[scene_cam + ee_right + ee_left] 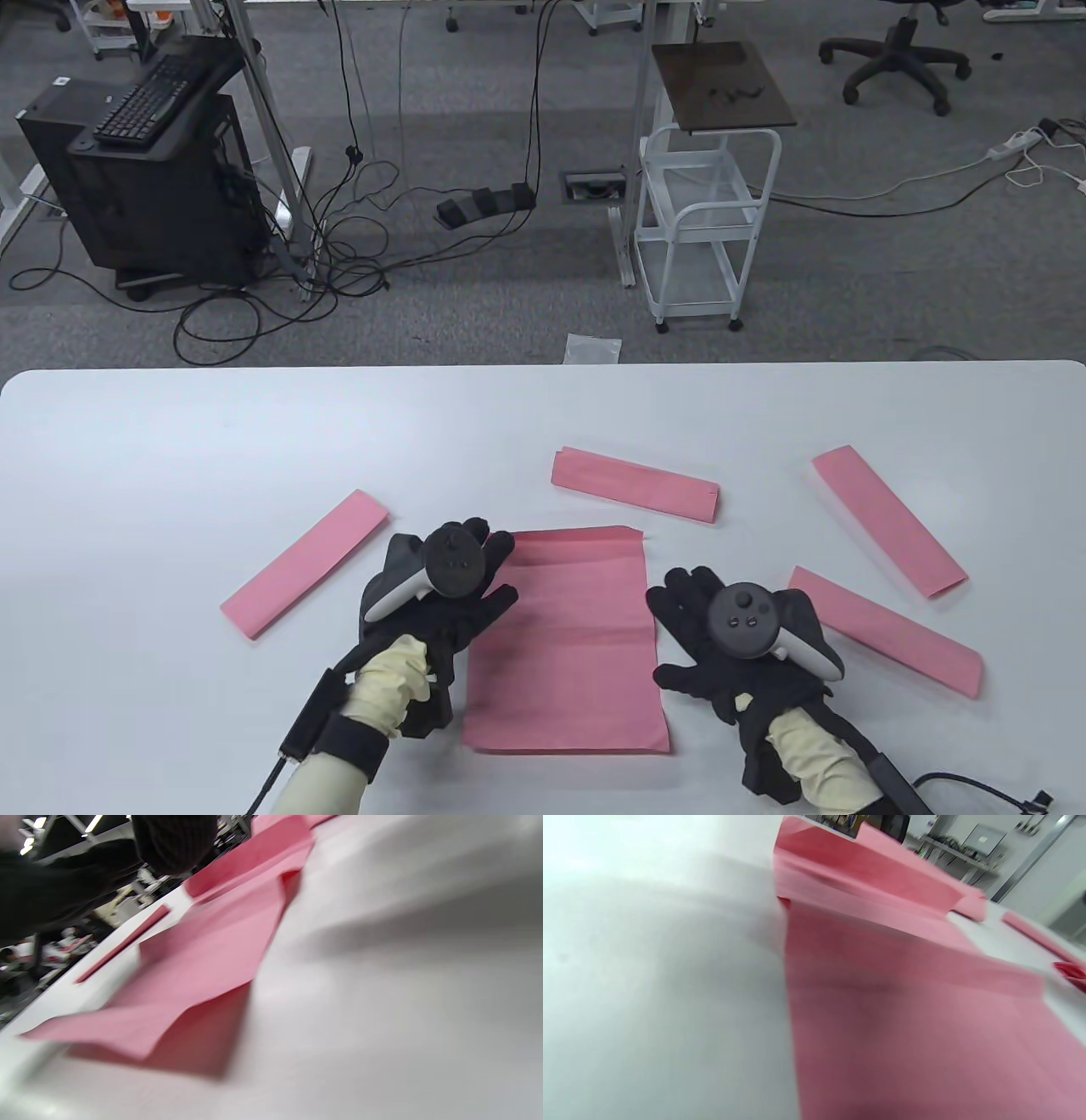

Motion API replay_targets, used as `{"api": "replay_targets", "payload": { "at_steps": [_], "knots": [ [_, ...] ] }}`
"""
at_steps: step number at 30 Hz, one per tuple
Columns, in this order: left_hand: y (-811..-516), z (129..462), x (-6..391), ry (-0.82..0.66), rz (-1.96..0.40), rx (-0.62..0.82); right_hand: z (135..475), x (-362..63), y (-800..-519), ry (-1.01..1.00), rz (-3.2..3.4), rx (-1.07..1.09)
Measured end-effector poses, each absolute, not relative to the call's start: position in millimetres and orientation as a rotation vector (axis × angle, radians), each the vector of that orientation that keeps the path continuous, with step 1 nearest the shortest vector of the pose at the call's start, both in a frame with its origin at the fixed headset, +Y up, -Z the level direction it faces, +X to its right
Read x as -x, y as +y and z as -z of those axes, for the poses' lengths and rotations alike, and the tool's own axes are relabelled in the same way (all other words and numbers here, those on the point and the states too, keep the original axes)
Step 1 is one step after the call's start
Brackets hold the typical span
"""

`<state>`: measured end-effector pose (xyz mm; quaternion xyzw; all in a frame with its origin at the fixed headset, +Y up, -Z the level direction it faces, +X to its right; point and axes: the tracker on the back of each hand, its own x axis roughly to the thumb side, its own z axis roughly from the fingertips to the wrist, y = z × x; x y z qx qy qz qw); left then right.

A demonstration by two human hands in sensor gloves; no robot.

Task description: Unfold complexly folded papers and stack

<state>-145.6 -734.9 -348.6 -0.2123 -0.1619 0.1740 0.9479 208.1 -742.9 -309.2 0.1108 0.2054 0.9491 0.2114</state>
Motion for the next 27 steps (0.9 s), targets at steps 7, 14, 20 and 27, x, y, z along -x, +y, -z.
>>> {"api": "replay_targets", "payload": {
  "at_steps": [7, 14, 20, 27],
  "knots": [
    [-732.0, 285.1, 136.8, -0.355, -0.392, 0.38, 314.7, -286.0, -748.4, 0.562, -2.883, 0.162],
    [-740.9, 256.2, 130.0, -0.371, -0.414, 0.389, 325.7, -326.2, -766.6, 0.61, -2.855, 0.446],
    [-744.0, 255.4, 127.7, -0.387, -0.396, 0.39, 332.6, -338.0, -774.2, 0.685, -2.817, 0.547],
    [-745.8, 254.2, 129.6, -0.394, -0.394, 0.383, 341.4, -344.8, -775.2, 0.732, -2.756, 0.6]
  ]
}}
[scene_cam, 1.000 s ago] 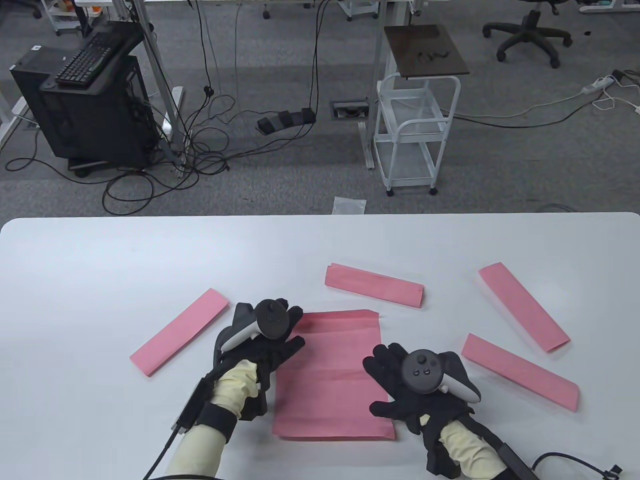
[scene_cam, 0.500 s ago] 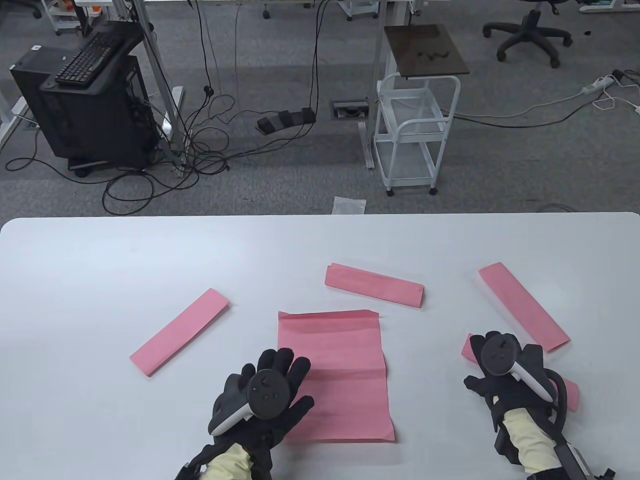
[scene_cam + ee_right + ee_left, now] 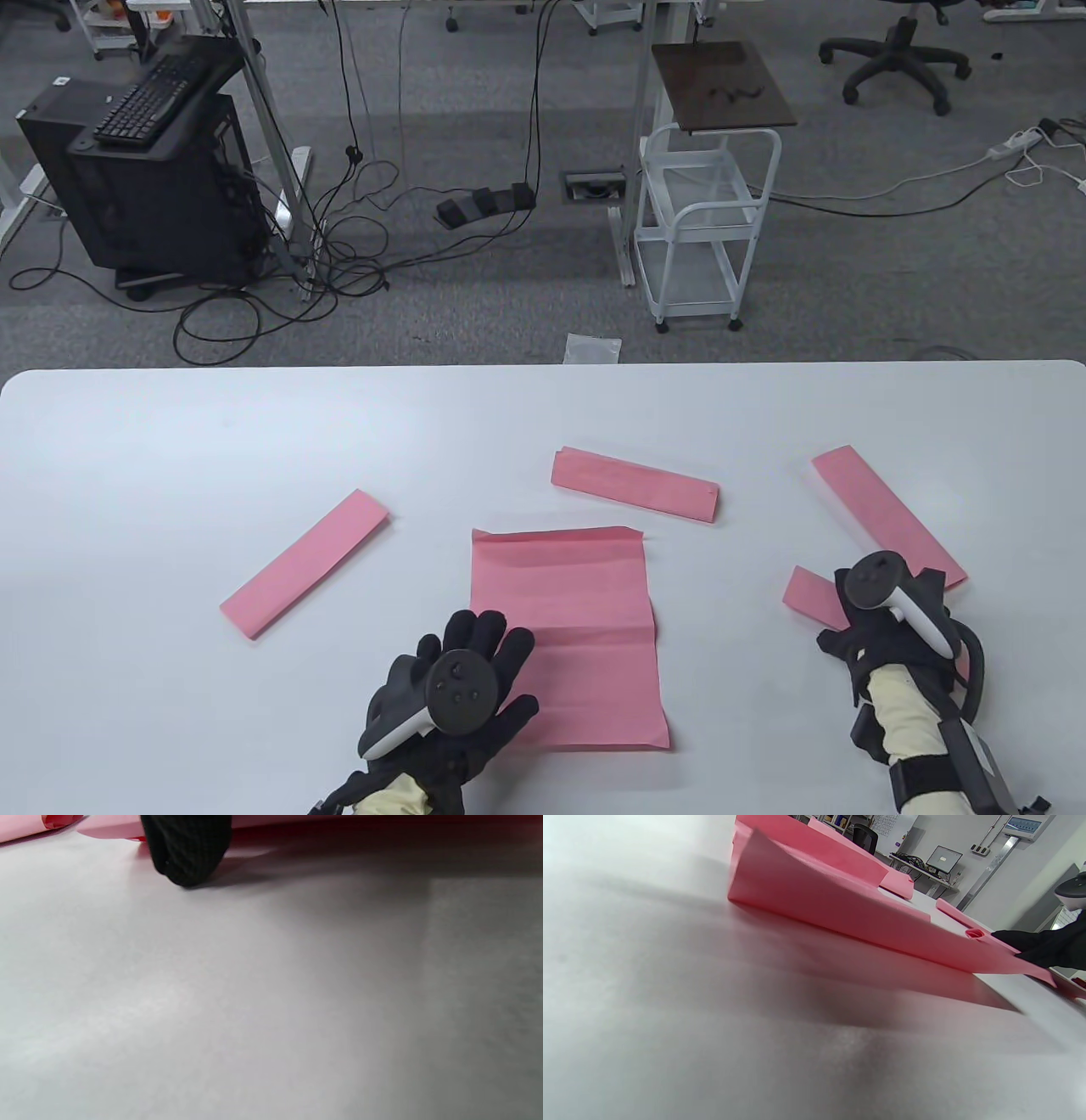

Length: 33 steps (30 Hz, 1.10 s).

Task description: Unfold complexly folded papers and stack

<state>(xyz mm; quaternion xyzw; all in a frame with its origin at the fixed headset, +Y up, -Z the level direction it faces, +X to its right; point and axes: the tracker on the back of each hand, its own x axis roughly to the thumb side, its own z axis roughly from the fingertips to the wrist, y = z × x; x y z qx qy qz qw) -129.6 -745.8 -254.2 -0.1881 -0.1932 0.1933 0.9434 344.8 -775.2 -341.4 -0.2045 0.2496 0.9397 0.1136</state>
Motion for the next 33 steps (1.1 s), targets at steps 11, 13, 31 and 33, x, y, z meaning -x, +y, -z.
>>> {"api": "replay_targets", "payload": {
  "at_steps": [11, 13, 31, 33],
  "knots": [
    [-747.8, 254.3, 128.1, -0.403, -0.408, 0.404, 342.9, -320.9, -750.4, 0.449, -2.907, 0.463],
    [-747.7, 255.0, 127.8, -0.405, -0.414, 0.403, 341.7, -309.3, -739.9, 0.421, -2.912, 0.366],
    [-748.1, 264.9, 158.9, -0.312, -0.896, 0.287, 337.4, -128.3, -717.9, 0.222, -1.458, -0.403],
    [-750.7, 268.0, 162.4, -0.296, -0.961, 0.305, 334.2, -116.7, -719.8, 0.288, -1.314, -0.444]
  ]
}}
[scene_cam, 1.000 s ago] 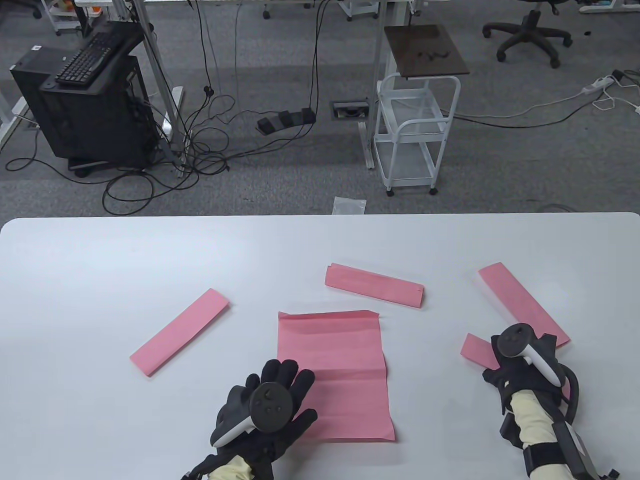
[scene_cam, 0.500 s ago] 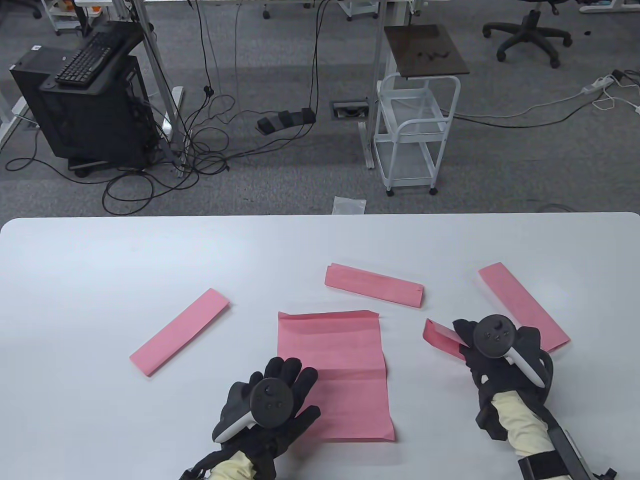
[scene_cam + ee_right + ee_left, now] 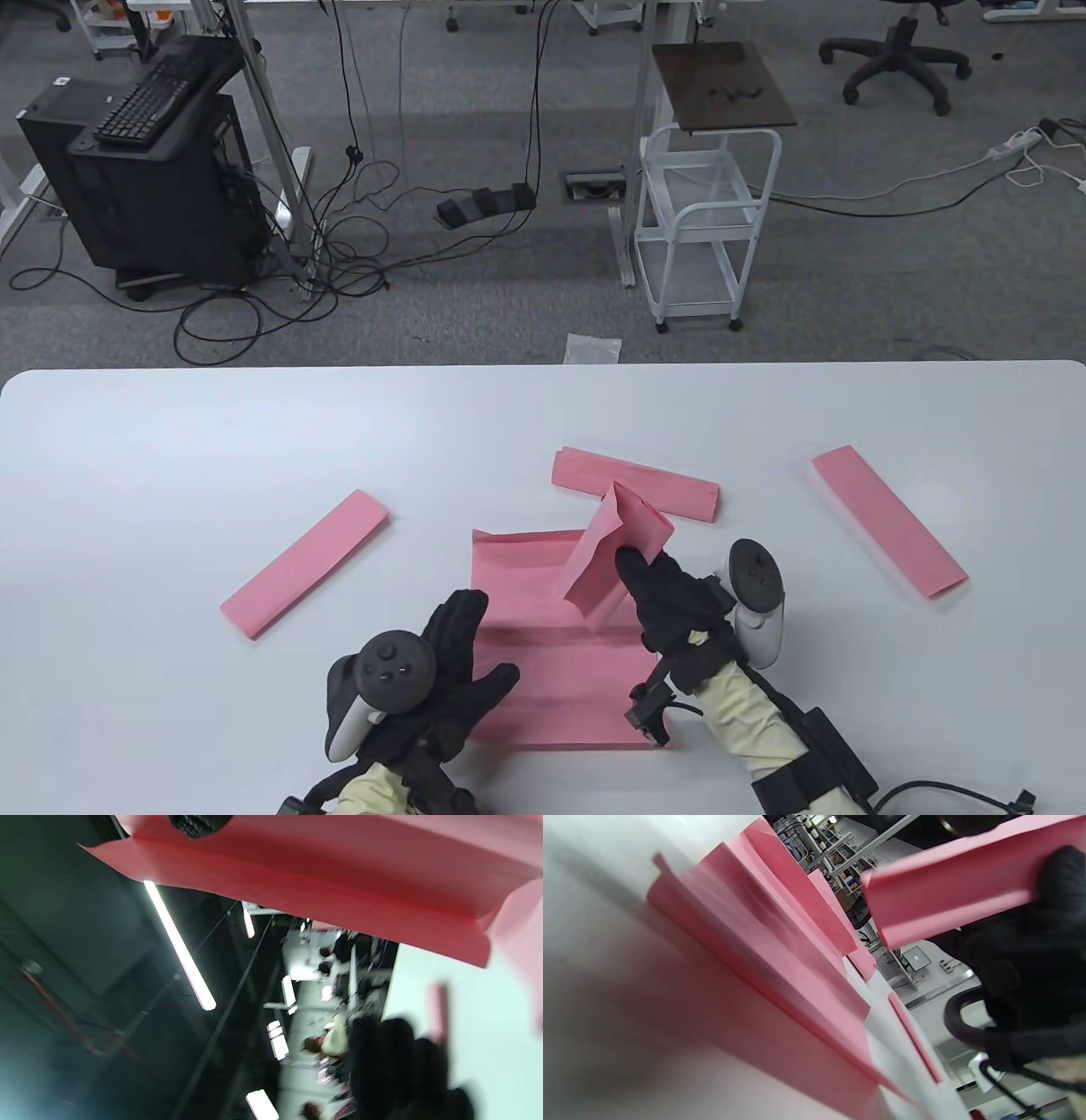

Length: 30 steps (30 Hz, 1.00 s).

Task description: Unfold complexly folded papers and stack

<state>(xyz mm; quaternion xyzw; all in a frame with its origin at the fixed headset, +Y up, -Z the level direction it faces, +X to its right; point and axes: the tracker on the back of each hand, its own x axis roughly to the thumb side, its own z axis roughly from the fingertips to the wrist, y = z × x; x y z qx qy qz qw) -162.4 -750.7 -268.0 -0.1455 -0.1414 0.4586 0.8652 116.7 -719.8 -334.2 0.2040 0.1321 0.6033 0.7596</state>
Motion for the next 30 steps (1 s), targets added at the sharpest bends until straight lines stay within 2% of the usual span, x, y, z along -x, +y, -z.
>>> {"api": "replay_targets", "payload": {
  "at_steps": [9, 13, 17, 20, 26, 30],
  "knots": [
    [-757.6, 280.3, 165.5, -0.27, -1.423, 0.463, 319.5, -87.4, -728.3, 0.479, -1.092, -0.612],
    [-757.4, 280.5, 176.1, -0.154, -1.499, 0.331, 315.9, -87.1, -731.9, 0.537, -1.186, -0.599],
    [-749.8, 283.2, 196.6, -0.065, -1.396, 0.184, 322.4, -115.3, -729.2, 0.361, -1.328, -0.503],
    [-749.1, 285.4, 206.4, -0.031, -1.335, 0.137, 326.7, -135.9, -720.8, 0.236, -1.515, -0.427],
    [-753.4, 287.0, 203.9, -0.05, -1.338, 0.173, 336.1, -147.1, -702.4, 0.214, -2.028, -0.502],
    [-754.8, 287.8, 200.2, -0.091, -1.296, 0.217, 340.3, -148.4, -699.4, 0.063, -2.041, -0.453]
  ]
}}
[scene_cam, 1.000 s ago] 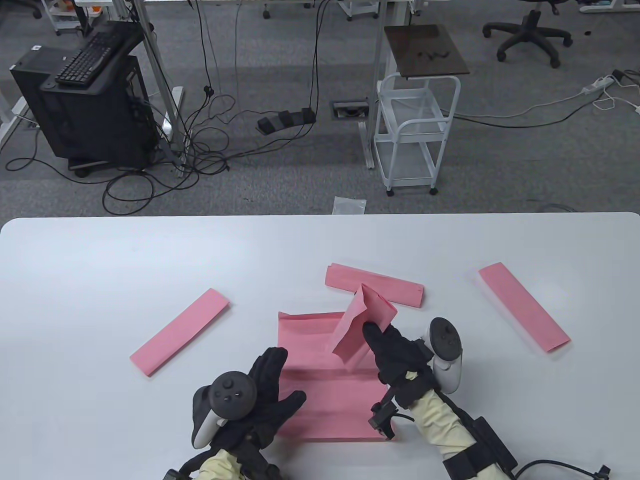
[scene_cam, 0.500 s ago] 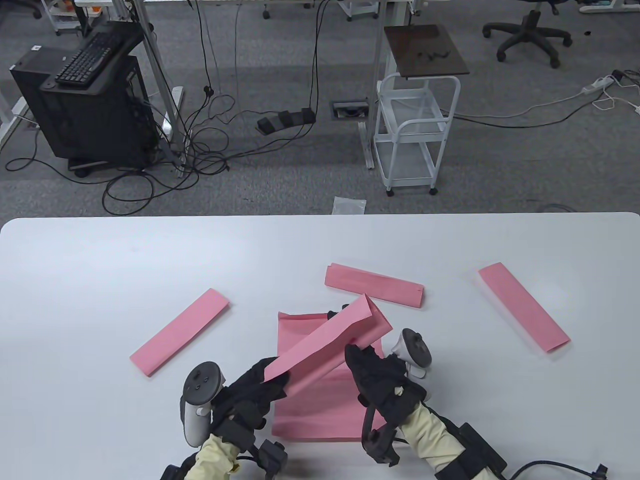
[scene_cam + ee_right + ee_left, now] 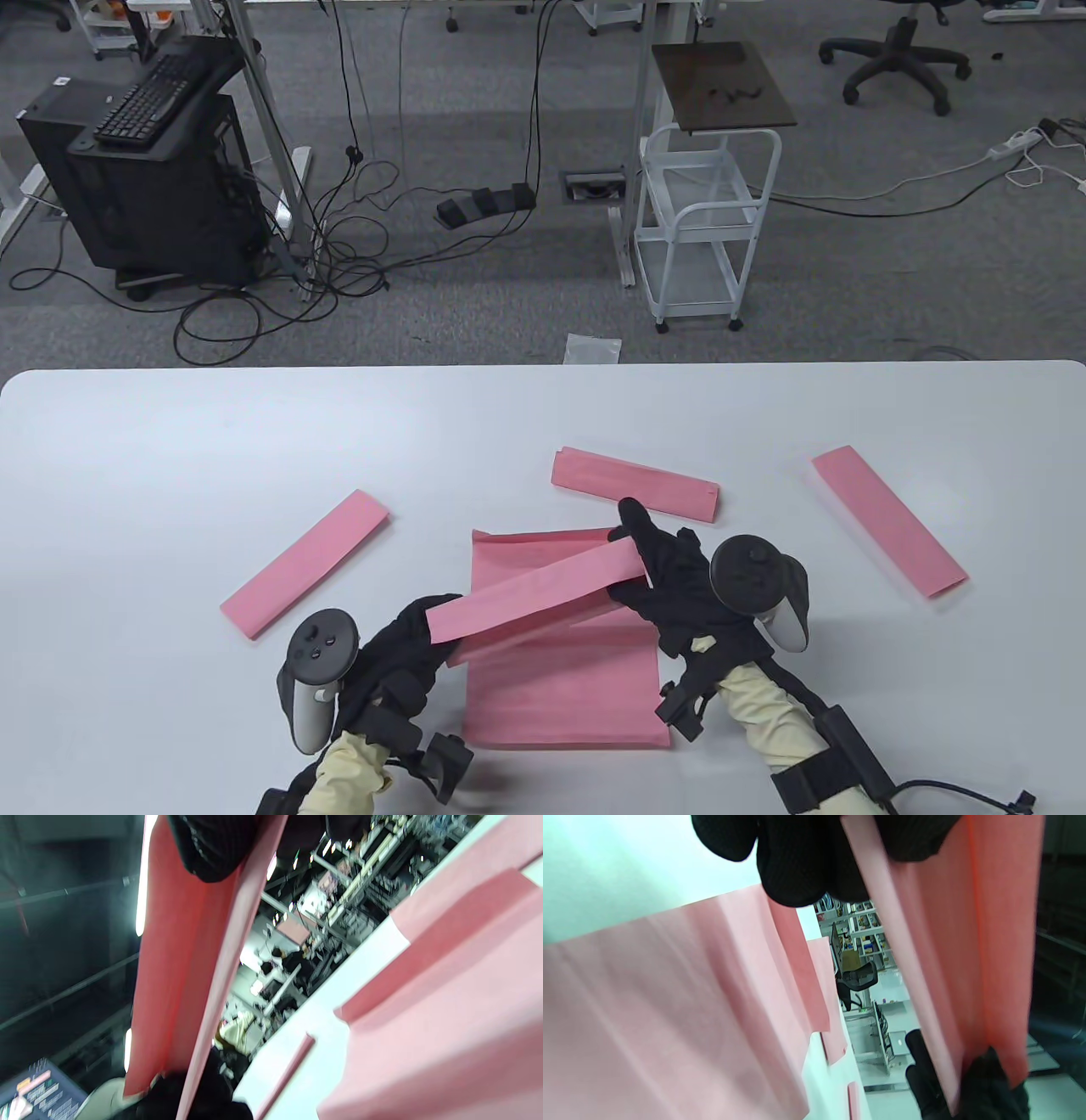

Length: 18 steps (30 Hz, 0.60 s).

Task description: Unfold complexly folded papers and stack

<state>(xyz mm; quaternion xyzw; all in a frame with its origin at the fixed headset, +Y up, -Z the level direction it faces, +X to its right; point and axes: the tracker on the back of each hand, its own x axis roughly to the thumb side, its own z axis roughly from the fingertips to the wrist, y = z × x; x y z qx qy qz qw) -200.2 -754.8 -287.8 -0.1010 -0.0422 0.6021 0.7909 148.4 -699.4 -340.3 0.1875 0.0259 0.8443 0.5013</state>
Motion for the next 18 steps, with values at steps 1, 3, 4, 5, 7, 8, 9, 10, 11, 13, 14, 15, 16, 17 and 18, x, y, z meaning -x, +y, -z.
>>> {"api": "replay_targets", "payload": {
  "at_steps": [1, 3, 4, 5, 7, 8, 9, 10, 11, 13, 14, 15, 16, 17, 18],
  "knots": [
    [-755.0, 288.1, 199.6, -0.095, -1.274, 0.218, 341.8, -148.8, -700.3, 0.081, -2.006, -0.437],
    [-755.6, 288.5, 200.2, -0.093, -1.224, 0.213, 343.7, -152.0, -702.5, 0.076, -1.959, -0.39],
    [-755.7, 289.5, 200.1, -0.129, -1.184, 0.218, 344.1, -153.7, -704.9, 0.063, -1.94, -0.356],
    [-755.0, 289.9, 199.1, -0.153, -1.148, 0.229, 343.9, -155.0, -708.3, 0.059, -1.918, -0.33],
    [-752.6, 288.5, 197.2, -0.135, -1.09, 0.214, 342.5, -157.8, -714.3, 0.053, -1.893, -0.285],
    [-752.1, 288.4, 196.8, -0.134, -1.062, 0.2, 342.2, -158.9, -716.8, 0.055, -1.878, -0.274],
    [-751.9, 288.2, 196.4, -0.127, -1.006, 0.187, 341.3, -160.5, -719.9, 0.057, -1.86, -0.254],
    [-752.1, 288.2, 196.1, -0.12, -0.934, 0.18, 340.2, -161.7, -722.6, 0.055, -1.846, -0.24],
    [-752.2, 288.2, 195.7, -0.116, -0.89, 0.179, 339.5, -162.0, -723.9, 0.052, -1.847, -0.243],
    [-750.2, 288.0, 194.3, -0.081, -0.811, 0.172, 336.6, -162.8, -725.6, 0.018, -1.88, -0.257],
    [-747.8, 289.0, 193.7, -0.08, -0.776, 0.166, 334.8, -163.5, -726.2, -0.025, -1.9, -0.273],
    [-746.2, 289.3, 193.7, -0.083, -0.762, 0.174, 333.7, -164.0, -726.5, -0.043, -1.905, -0.282],
    [-744.3, 289.2, 194.1, -0.071, -0.763, 0.187, 331.9, -164.5, -727.7, -0.049, -1.897, -0.301],
    [-743.4, 288.9, 194.6, -0.062, -0.777, 0.197, 330.6, -164.8, -728.6, -0.05, -1.887, -0.31],
    [-742.4, 289.1, 195.1, -0.051, -0.795, 0.218, 329.3, -164.9, -729.6, -0.056, -1.87, -0.315]
  ]
}}
